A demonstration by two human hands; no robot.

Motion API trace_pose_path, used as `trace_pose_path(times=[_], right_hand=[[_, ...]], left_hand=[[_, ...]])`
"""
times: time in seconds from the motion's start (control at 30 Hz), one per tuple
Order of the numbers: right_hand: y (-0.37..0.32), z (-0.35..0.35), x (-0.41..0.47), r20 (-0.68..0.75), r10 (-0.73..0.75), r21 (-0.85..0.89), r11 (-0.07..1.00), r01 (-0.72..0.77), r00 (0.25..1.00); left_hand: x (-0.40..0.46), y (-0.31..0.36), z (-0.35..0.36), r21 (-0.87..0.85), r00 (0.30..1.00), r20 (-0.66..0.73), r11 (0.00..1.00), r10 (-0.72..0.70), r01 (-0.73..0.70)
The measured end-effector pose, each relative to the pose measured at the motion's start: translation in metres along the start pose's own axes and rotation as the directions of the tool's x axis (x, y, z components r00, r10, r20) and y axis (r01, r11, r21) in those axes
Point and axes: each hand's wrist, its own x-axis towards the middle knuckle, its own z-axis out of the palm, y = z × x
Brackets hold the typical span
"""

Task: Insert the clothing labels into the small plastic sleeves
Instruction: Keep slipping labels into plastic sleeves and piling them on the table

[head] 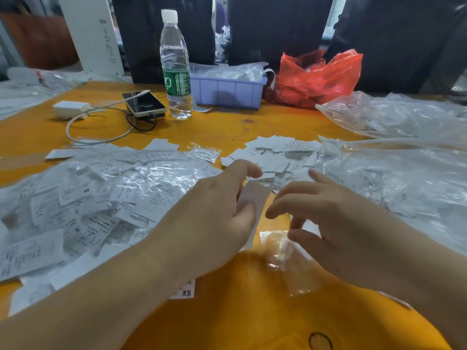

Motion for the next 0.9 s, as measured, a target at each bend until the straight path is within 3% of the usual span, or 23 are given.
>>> trace_pose_path(times=[0.13,0.27,0.33,0.47,0.73,0.9], right_hand=[[-0.003,-0.001,-0.002,0.032,-0.042,-0.024,0.999,0.043,0.999],[0.001,0.001,-0.004,-0.222,-0.167,0.112,0.974,0.196,0.96],[0.006,0.002,-0.004,-0.313,-0.138,0.27,0.936,0.227,0.94],[0.01,0.004,-0.004,-0.245,-0.046,0.537,0.825,0.175,0.968],[0.012,0.002,-0.003,-0.163,-0.03,0.646,0.752,0.13,0.986],[0.015,-0.006,-0.003,-0.088,-0.016,0.787,0.612,0.079,0.996]], left_hand=[[0.0,0.003,0.0,0.013,1.0,0.01,1.0,0.004,-0.005],[0.001,0.004,-0.001,0.003,1.0,0.009,1.0,-0.016,0.016],[0.001,0.005,-0.001,0.009,0.998,0.038,0.999,-0.042,0.042],[-0.001,0.006,0.0,0.08,0.989,0.142,0.996,-0.053,0.042],[-0.003,0.012,0.006,0.237,0.964,0.264,0.969,0.006,-0.071],[-0.004,0.011,0.008,0.233,0.972,0.232,0.97,0.016,-0.071]])
